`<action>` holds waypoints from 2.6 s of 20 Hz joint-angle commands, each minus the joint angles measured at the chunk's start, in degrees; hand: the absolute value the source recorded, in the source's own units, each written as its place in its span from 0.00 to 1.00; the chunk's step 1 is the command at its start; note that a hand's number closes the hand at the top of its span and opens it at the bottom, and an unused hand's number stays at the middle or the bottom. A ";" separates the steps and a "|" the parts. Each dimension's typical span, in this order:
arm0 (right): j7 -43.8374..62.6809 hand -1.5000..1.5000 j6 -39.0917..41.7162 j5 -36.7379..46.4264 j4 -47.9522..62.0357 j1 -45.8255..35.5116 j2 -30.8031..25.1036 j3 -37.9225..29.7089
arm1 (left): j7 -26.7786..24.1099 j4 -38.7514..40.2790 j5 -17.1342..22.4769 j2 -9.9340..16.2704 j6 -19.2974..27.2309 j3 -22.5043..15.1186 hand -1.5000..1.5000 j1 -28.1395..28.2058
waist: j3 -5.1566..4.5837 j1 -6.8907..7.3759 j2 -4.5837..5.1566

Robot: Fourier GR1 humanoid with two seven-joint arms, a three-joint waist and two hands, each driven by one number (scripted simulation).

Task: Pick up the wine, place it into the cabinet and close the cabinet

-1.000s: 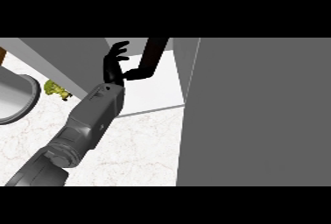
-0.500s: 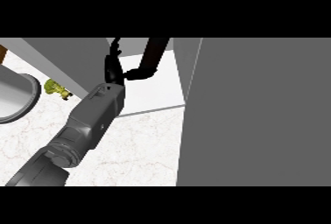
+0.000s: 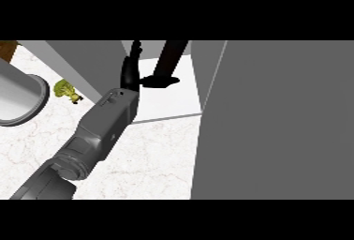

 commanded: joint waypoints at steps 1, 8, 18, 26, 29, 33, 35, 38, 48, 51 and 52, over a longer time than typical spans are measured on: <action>2.30 0.00 -2.17 0.95 -1.06 -1.07 -0.34 -0.65 | -1.02 -3.46 0.90 4.93 -11.45 1.18 0.00 -2.41 | 0.40 2.65 -1.87; 2.66 0.00 -1.27 -0.77 -0.94 -0.57 -3.10 -4.13 | -9.81 -7.80 4.06 1.61 -21.95 5.20 0.00 1.62 | 0.63 5.76 -2.83; 10.09 0.00 -7.37 4.32 -7.58 0.99 -3.37 -0.03 | -3.82 -18.24 0.55 -4.29 -18.81 1.80 0.00 5.77 | 0.68 8.92 -4.63; 9.35 0.00 -6.67 2.49 -5.21 -0.13 -5.31 -1.69 | 4.82 -40.57 -1.91 -4.30 -12.08 -4.48 0.00 12.79 | 0.69 9.13 -4.49; 9.30 0.00 -7.43 3.03 -3.43 -3.54 -5.16 0.11 | 11.10 -50.55 0.40 -4.32 -5.17 -9.38 0.00 15.07 | 0.67 8.61 -4.37; 5.45 0.00 -7.15 6.23 -3.94 0.37 -3.06 3.36 | 14.28 -62.92 -2.15 -4.32 1.93 -13.62 0.00 23.18 | 0.69 8.73 -4.01; 6.08 0.00 -7.08 4.42 -2.48 -1.76 -4.21 1.20 | 15.33 -69.61 -2.59 -4.30 7.83 -16.89 0.00 26.33 | 0.70 8.76 -4.05; 8.33 0.00 -8.87 6.77 -5.77 -0.97 -3.71 4.00 | 15.48 -75.75 -4.38 -4.08 8.80 -17.30 0.00 31.65 | 0.67 8.57 -3.96; 10.61 0.00 -10.98 7.90 -5.78 -3.85 -4.96 3.45 | 11.62 -91.65 -7.08 -3.38 16.50 -28.57 1.00 50.53 | 0.63 8.08 -3.78; 6.72 0.00 -9.86 9.53 -2.11 -2.54 -3.62 5.71 | 17.25 -100.34 -8.09 3.18 15.44 -30.63 1.00 52.77 | 0.67 8.32 -3.65; 6.95 0.00 -9.17 7.29 -2.03 -3.14 -4.14 4.00 | 14.62 -99.62 -9.60 1.55 15.49 -33.20 1.00 54.91 | 0.68 8.16 -3.61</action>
